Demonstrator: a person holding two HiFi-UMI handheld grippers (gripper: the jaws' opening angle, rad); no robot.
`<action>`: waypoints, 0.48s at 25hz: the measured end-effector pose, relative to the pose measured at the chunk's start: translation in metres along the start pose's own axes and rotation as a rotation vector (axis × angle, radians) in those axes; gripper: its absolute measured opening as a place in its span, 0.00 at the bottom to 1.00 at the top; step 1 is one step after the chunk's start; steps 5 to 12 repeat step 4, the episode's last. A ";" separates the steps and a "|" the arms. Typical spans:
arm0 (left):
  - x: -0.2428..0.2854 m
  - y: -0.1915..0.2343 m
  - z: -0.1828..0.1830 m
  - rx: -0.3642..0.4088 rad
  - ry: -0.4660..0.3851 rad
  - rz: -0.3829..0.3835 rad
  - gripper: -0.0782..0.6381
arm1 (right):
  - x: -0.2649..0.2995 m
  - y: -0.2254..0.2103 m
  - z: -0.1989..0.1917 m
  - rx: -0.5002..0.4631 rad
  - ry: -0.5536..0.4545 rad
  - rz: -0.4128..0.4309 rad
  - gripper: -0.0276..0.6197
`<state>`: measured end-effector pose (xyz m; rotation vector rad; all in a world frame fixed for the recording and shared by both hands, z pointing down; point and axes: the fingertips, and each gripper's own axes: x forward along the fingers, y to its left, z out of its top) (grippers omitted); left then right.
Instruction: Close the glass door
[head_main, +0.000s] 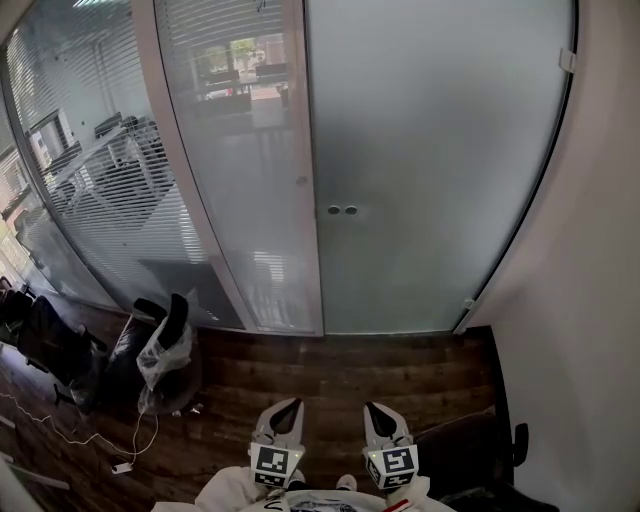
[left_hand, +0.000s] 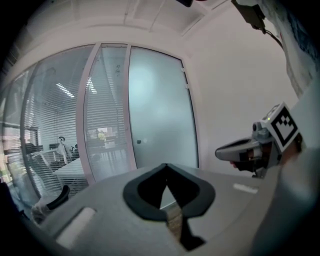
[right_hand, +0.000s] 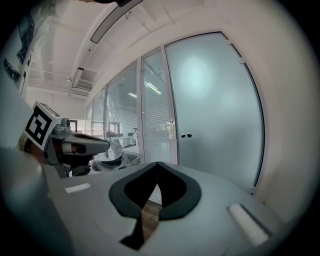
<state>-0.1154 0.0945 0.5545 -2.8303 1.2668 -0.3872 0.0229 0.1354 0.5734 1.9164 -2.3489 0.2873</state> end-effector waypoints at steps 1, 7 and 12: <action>0.001 -0.002 0.001 -0.001 0.000 0.002 0.11 | -0.001 -0.002 0.001 0.000 -0.002 0.003 0.05; 0.001 -0.008 0.001 -0.001 0.005 0.003 0.11 | -0.004 -0.005 0.003 0.000 -0.008 0.009 0.05; 0.001 -0.008 0.001 -0.001 0.005 0.003 0.11 | -0.004 -0.005 0.003 0.000 -0.008 0.009 0.05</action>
